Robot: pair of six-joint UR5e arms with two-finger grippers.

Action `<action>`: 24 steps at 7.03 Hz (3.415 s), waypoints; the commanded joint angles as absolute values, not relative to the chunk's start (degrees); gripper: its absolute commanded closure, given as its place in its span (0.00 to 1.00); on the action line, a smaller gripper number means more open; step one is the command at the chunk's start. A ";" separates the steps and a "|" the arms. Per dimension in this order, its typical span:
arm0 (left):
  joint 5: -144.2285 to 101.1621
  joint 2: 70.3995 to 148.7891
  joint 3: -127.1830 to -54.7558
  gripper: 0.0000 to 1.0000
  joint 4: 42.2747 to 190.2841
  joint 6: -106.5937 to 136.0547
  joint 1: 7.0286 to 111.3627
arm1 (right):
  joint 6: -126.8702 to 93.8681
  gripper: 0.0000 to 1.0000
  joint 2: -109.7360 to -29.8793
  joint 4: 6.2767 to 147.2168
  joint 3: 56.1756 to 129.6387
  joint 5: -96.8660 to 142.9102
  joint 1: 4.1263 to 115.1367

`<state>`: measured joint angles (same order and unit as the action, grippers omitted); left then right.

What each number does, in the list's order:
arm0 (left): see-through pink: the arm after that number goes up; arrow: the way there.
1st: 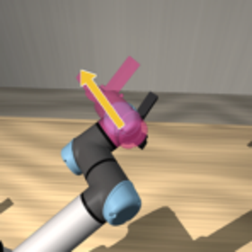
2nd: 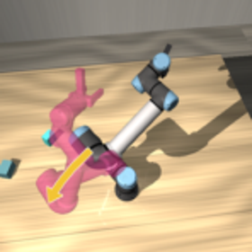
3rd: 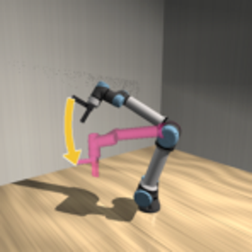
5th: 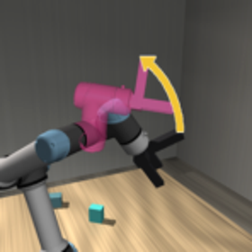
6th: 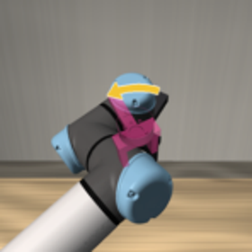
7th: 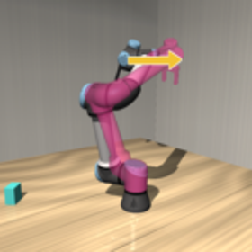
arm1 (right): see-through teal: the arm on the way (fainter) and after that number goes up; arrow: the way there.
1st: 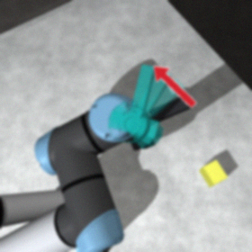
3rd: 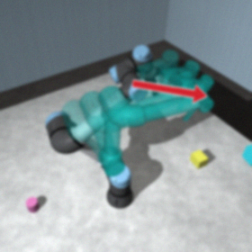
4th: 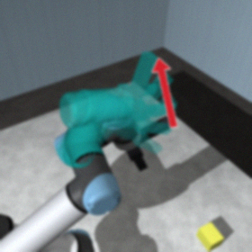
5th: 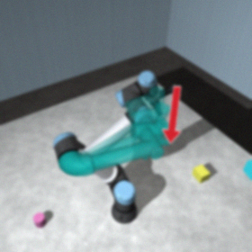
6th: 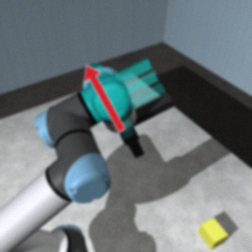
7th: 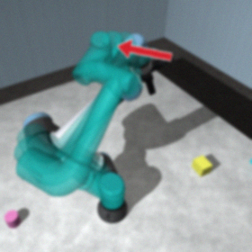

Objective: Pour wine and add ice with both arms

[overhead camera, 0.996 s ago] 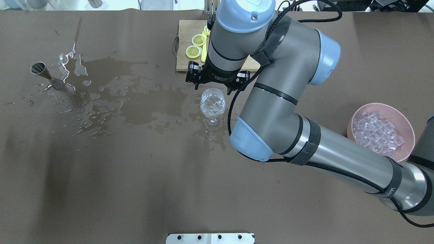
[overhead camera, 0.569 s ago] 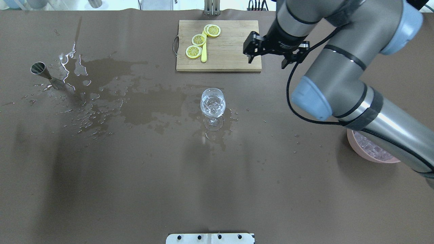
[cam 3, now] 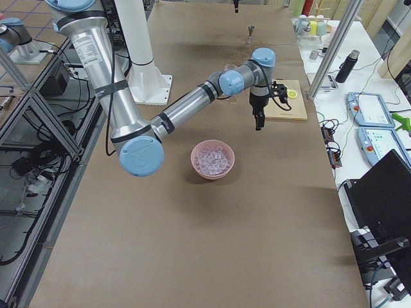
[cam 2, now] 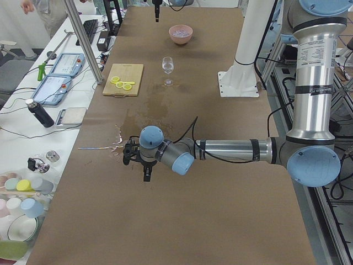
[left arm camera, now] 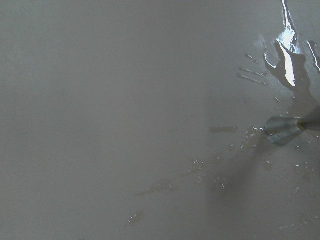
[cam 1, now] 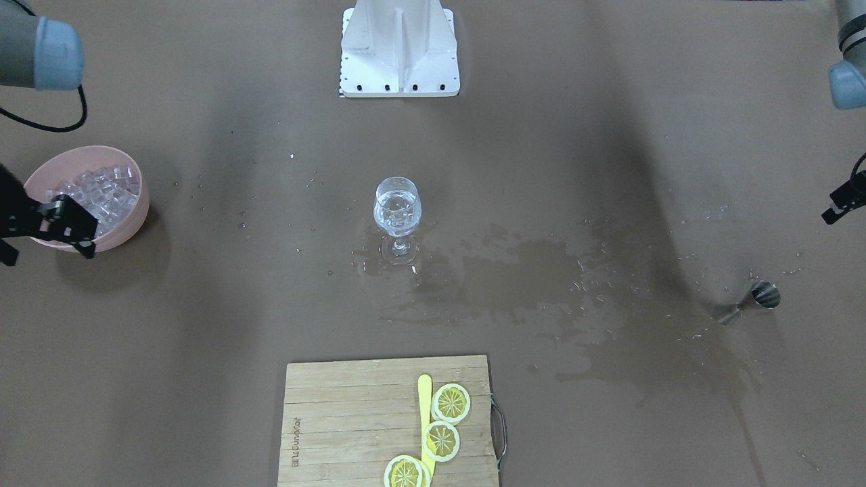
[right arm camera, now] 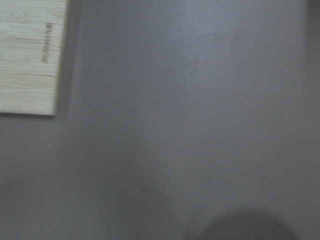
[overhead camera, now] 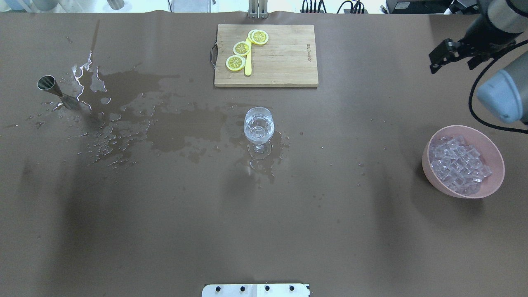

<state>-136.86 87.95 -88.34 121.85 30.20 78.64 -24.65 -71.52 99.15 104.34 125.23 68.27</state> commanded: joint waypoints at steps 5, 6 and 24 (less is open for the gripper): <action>-139.48 83.35 -94.39 0.01 114.43 17.71 80.77 | 2.79 0.00 -79.45 99.05 90.99 130.96 82.87; -139.13 82.97 -94.57 0.01 114.26 17.93 80.51 | 3.16 0.00 -80.06 99.05 90.88 131.04 85.40; -139.49 82.53 -98.18 0.01 107.32 17.23 83.59 | 2.46 0.00 -85.16 88.41 90.00 136.32 83.58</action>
